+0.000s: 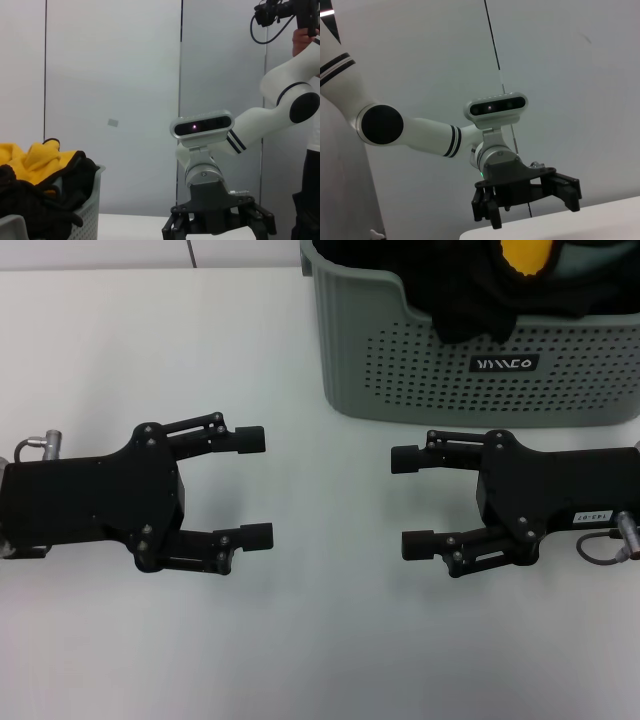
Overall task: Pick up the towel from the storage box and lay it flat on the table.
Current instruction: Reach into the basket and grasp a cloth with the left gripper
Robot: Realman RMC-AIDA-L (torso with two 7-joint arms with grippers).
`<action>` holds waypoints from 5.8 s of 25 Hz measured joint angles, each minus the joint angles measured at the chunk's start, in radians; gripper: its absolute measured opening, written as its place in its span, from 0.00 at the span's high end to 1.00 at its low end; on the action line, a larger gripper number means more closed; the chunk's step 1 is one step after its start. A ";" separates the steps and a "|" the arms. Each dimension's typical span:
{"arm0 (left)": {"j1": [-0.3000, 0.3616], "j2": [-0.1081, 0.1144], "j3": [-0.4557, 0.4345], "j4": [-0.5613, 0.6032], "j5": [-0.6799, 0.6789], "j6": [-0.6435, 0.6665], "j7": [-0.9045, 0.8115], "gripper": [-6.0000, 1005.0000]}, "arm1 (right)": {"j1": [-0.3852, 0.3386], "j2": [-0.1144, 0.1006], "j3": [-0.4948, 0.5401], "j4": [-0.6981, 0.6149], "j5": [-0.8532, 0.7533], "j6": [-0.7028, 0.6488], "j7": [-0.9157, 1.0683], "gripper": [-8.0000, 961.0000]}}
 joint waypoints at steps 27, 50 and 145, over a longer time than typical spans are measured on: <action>-0.009 -0.039 -0.005 0.175 -0.151 -0.074 -0.173 0.13 | -0.035 0.016 0.025 0.008 -0.002 0.087 -0.047 0.09; -0.374 -0.094 0.638 0.428 0.133 -1.091 -0.764 0.13 | -0.202 0.078 0.064 0.023 -0.002 0.207 -0.056 0.09; -0.106 -0.089 0.471 0.569 -0.115 -0.921 -0.617 0.61 | -0.202 0.105 0.107 0.061 0.003 0.271 -0.076 0.09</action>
